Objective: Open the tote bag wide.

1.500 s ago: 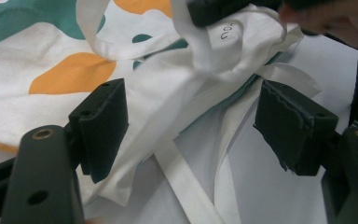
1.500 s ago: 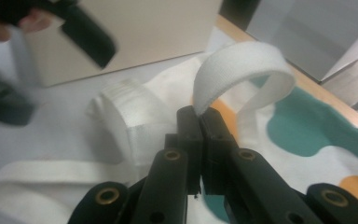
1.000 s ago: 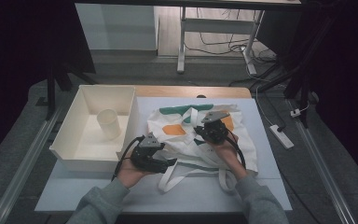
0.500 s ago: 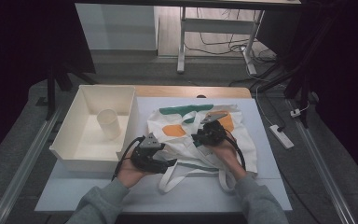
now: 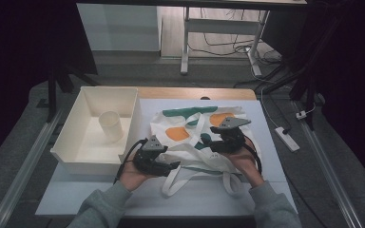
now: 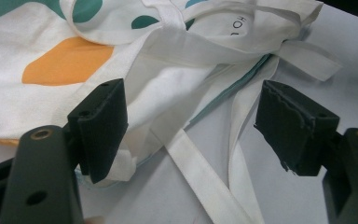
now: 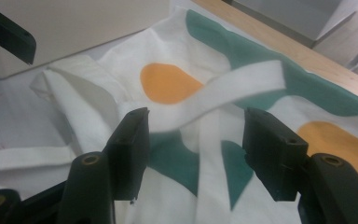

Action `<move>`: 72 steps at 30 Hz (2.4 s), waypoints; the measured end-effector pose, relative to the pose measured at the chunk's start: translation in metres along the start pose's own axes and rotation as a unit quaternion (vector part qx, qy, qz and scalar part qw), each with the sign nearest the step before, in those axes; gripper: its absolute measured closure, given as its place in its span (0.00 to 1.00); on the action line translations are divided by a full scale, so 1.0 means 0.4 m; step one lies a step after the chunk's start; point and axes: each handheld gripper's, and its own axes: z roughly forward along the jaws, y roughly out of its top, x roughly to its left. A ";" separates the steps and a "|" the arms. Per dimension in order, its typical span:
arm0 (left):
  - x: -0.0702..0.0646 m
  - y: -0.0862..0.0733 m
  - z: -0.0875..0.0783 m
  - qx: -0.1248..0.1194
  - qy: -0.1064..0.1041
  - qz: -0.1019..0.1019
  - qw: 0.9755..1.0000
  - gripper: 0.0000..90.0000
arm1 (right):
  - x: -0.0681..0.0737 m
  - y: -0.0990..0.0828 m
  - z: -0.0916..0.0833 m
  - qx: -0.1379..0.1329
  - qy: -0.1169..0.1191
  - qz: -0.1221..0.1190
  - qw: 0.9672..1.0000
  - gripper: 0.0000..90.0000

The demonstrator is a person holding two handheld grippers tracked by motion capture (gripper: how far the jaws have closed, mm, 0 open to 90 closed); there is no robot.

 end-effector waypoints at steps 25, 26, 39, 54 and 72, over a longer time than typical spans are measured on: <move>0.005 -0.004 0.005 0.005 -0.001 0.000 1.000 0.28 | 0.123 -0.047 -0.050 0.051 0.052 -0.051 0.996 0.44; 0.005 -0.004 0.006 0.005 -0.001 0.000 1.000 0.28 | 0.126 -0.049 -0.045 0.055 0.051 -0.054 0.996 0.44; 0.002 -0.005 0.008 0.006 -0.002 0.002 1.000 0.28 | 0.129 -0.080 0.000 0.106 0.042 -0.071 0.991 0.44; -0.002 -0.007 0.015 0.009 -0.003 0.007 1.000 0.28 | 0.123 -0.119 0.039 0.151 -0.032 -0.113 0.982 0.66; -0.036 -0.002 0.027 0.007 0.006 0.054 0.998 0.31 | 0.105 -0.039 -0.045 0.074 0.019 -0.054 0.996 0.96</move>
